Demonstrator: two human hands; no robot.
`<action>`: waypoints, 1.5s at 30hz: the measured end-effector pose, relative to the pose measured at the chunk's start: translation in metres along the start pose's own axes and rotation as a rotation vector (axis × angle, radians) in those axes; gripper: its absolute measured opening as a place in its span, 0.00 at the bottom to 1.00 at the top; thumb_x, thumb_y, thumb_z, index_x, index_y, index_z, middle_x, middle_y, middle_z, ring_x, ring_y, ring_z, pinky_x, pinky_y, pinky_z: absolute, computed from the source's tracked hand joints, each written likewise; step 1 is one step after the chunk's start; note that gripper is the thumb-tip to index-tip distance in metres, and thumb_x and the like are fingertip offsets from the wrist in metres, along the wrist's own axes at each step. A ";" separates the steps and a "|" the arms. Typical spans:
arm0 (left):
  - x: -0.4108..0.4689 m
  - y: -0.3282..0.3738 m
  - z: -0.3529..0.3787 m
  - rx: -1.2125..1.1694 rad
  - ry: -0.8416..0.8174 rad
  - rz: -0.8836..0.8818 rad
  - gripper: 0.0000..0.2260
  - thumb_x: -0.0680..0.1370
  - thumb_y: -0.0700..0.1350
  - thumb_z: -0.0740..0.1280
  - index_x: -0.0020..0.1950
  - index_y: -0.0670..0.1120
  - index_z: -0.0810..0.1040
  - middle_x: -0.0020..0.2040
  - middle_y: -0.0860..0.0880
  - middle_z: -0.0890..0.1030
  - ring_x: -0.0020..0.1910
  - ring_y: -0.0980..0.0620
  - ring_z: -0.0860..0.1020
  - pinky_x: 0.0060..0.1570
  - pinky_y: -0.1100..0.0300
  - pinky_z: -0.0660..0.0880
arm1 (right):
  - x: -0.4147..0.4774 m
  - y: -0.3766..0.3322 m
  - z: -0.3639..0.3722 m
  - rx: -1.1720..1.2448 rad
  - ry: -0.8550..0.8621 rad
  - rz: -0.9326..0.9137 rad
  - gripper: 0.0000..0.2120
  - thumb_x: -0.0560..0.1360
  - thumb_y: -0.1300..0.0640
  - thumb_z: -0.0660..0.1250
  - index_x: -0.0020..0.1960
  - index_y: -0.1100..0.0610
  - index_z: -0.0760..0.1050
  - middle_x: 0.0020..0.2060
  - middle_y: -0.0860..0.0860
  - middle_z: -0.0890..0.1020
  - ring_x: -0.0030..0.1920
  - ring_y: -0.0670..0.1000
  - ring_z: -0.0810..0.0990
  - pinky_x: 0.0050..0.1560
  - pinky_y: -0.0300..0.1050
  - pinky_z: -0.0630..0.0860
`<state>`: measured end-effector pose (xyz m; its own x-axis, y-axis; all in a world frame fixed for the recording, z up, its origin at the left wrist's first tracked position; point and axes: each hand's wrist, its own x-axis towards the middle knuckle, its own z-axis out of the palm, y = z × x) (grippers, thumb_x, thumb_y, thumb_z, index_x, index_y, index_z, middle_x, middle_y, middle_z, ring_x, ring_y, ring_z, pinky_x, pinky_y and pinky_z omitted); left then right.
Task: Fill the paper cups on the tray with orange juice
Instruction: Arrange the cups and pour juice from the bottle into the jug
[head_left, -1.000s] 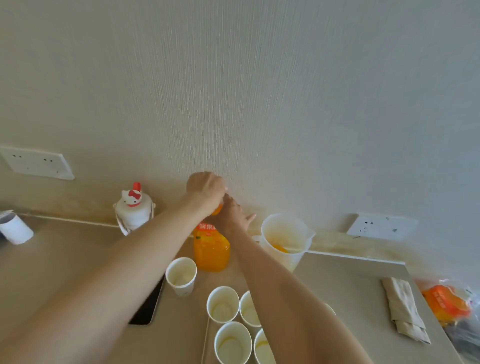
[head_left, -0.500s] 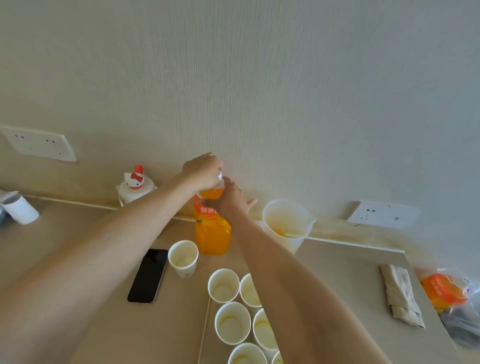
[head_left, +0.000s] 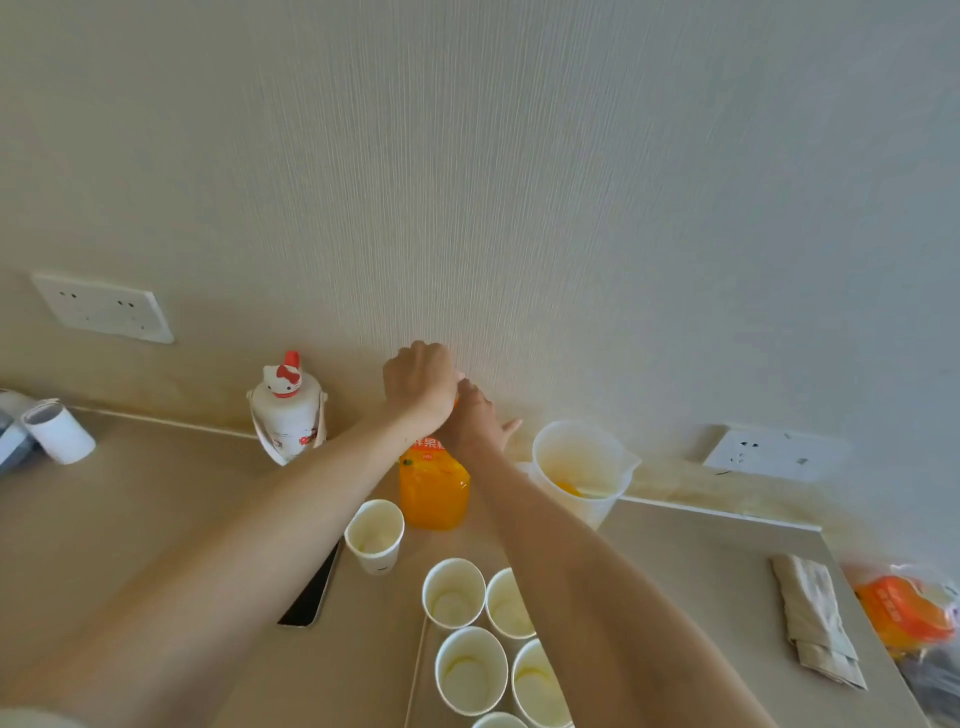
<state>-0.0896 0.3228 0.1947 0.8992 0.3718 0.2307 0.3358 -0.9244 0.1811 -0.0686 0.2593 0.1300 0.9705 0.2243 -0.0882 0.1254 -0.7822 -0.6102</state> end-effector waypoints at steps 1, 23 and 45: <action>-0.001 0.001 0.001 0.023 0.009 -0.001 0.13 0.81 0.49 0.63 0.45 0.41 0.80 0.44 0.44 0.81 0.41 0.46 0.77 0.37 0.57 0.68 | 0.000 0.001 0.001 -0.004 -0.007 0.003 0.33 0.74 0.42 0.67 0.75 0.47 0.61 0.71 0.47 0.71 0.73 0.53 0.66 0.71 0.71 0.39; 0.011 0.003 -0.006 -0.021 0.074 -0.078 0.12 0.81 0.46 0.62 0.51 0.38 0.77 0.50 0.42 0.75 0.42 0.46 0.73 0.39 0.57 0.67 | 0.000 0.002 -0.007 -0.034 -0.038 -0.018 0.44 0.68 0.34 0.71 0.77 0.45 0.55 0.74 0.48 0.67 0.74 0.55 0.65 0.73 0.70 0.42; -0.133 -0.139 0.095 -0.590 -0.308 -0.636 0.11 0.72 0.41 0.67 0.33 0.43 0.67 0.28 0.48 0.69 0.28 0.48 0.69 0.27 0.61 0.61 | -0.075 0.040 0.039 -0.046 -0.311 0.172 0.16 0.76 0.57 0.63 0.63 0.60 0.73 0.58 0.56 0.79 0.60 0.58 0.77 0.62 0.53 0.75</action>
<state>-0.2292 0.3940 0.0477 0.6574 0.6779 -0.3291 0.6714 -0.3285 0.6644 -0.1448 0.2340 0.0817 0.8701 0.2481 -0.4260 -0.0181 -0.8474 -0.5306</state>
